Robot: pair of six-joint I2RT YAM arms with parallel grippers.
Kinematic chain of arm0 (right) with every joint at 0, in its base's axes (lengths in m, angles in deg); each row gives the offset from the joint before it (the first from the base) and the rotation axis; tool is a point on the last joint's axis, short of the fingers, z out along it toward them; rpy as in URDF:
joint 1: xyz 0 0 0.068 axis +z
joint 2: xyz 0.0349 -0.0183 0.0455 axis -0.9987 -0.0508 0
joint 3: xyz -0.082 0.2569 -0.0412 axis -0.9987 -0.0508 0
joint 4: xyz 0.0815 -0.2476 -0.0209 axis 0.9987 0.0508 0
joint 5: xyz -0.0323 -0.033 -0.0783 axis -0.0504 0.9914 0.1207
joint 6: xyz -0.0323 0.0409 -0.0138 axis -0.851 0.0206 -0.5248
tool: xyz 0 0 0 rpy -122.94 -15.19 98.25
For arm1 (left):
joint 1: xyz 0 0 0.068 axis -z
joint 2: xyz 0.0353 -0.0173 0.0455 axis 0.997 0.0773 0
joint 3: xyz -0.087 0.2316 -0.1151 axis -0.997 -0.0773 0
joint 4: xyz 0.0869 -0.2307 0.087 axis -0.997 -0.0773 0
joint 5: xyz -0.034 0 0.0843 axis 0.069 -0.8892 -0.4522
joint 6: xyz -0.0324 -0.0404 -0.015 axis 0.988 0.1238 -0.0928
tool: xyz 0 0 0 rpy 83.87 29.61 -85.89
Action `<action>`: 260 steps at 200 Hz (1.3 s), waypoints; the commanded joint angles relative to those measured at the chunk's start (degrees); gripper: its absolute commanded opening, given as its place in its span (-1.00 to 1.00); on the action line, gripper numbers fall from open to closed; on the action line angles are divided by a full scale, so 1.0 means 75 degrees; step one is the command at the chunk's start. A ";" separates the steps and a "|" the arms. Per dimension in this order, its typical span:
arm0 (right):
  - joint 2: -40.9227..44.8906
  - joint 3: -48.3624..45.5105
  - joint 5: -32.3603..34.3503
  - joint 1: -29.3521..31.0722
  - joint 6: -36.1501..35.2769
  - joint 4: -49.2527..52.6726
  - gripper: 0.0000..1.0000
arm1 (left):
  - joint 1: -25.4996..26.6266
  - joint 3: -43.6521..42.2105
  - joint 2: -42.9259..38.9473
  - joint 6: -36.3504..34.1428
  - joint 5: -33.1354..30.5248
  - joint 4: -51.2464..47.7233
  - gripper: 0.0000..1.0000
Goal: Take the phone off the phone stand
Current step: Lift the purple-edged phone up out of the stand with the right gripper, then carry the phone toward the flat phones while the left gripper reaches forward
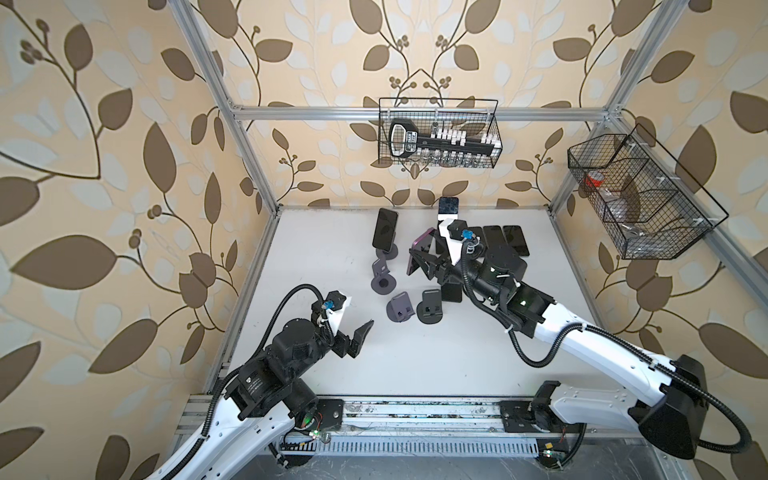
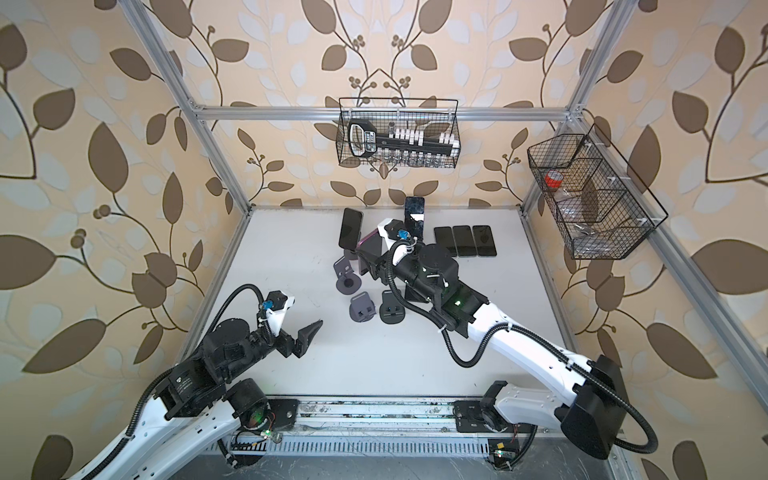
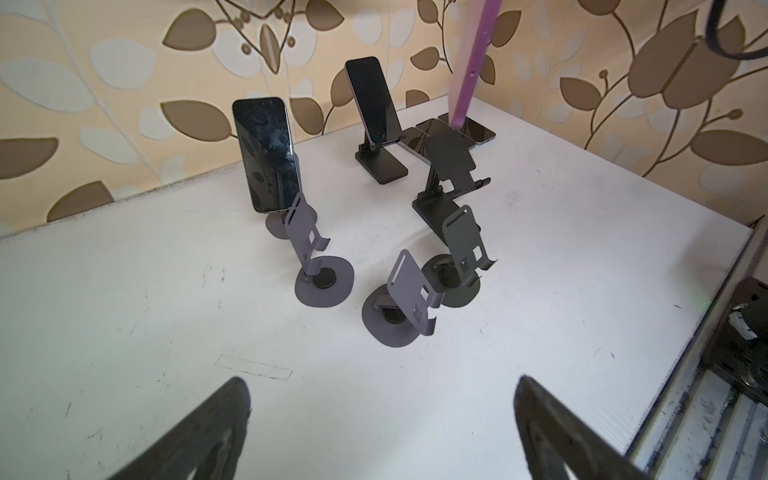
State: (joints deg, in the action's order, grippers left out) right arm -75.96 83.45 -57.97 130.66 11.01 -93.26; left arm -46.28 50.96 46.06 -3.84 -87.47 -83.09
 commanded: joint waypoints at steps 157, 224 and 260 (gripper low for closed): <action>0.2501 -0.0686 0.1405 -0.0451 0.0182 0.2294 -0.28 | -0.0059 0.1463 0.2948 -0.0611 0.1505 0.2775 0.96; 0.2728 -0.0645 0.1765 -0.0489 0.0613 0.2945 -0.29 | -0.0050 0.2101 0.4203 -0.0889 0.2433 0.3541 0.96; 0.2724 -0.0527 0.1830 -0.0490 0.0846 0.3291 -0.41 | 0.0023 0.2423 0.5028 -0.1075 0.2943 0.4555 0.96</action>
State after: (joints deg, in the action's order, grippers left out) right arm -56.57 78.73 -45.77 127.14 15.12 -69.02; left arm -46.23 66.00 81.38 -9.28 -70.33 -57.38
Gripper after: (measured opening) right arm 0.706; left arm 0.982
